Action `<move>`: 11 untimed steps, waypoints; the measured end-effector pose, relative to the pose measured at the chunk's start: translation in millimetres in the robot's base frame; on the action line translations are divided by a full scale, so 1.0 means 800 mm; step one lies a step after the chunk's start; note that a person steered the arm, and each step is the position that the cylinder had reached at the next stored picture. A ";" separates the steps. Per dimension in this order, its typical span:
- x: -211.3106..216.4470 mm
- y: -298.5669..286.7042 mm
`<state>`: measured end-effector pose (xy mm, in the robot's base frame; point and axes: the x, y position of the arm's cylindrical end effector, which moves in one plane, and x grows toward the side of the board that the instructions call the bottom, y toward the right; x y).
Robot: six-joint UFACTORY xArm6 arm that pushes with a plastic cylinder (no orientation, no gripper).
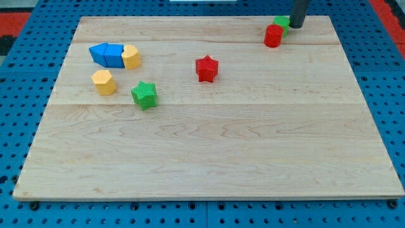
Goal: Move the red circle to the bottom of the green circle
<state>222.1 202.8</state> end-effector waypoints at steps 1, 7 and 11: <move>0.001 -0.018; 0.020 -0.031; 0.049 -0.073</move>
<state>261.4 144.7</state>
